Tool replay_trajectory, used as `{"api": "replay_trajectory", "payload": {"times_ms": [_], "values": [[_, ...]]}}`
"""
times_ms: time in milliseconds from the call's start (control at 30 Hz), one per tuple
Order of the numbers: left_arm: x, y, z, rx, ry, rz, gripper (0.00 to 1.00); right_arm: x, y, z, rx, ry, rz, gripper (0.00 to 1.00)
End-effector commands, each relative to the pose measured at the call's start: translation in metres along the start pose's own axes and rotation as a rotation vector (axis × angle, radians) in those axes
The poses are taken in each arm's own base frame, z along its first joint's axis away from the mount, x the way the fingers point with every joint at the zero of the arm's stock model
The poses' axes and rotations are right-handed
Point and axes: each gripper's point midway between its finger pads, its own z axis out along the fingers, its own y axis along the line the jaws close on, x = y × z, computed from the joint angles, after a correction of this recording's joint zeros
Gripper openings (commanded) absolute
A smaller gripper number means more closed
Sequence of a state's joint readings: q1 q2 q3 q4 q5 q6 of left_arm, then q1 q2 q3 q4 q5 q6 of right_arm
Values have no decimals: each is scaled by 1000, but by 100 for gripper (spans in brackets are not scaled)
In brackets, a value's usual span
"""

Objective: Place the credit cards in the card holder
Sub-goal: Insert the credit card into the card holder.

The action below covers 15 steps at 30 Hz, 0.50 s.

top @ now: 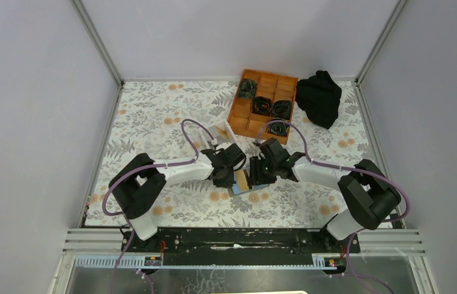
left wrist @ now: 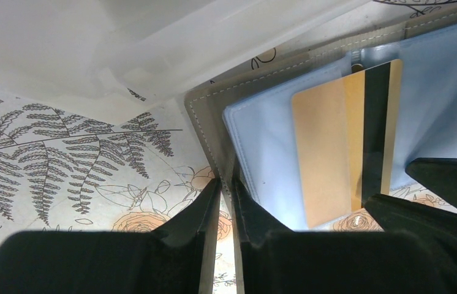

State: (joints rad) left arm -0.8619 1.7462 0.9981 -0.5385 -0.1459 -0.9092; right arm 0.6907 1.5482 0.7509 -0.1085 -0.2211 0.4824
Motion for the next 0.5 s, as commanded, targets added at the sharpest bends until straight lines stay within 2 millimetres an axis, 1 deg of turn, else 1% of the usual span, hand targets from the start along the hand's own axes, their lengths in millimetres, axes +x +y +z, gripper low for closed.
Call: {"api": "replay_trajectory", "payload": {"times_ms": [0,100,267,467], "values": [[13,49,48,-167,-2,0,19,14,-27,-6,116,21,9,48],[14,50,48,-168,-1,2,18,8,-26,-7,117,-15,16,44],[14,51,49,-170,0,4,19,-5,-22,-8,113,-73,34,32],[15,53,49,-173,4,6,18,-21,-16,-7,109,-104,29,21]]}}
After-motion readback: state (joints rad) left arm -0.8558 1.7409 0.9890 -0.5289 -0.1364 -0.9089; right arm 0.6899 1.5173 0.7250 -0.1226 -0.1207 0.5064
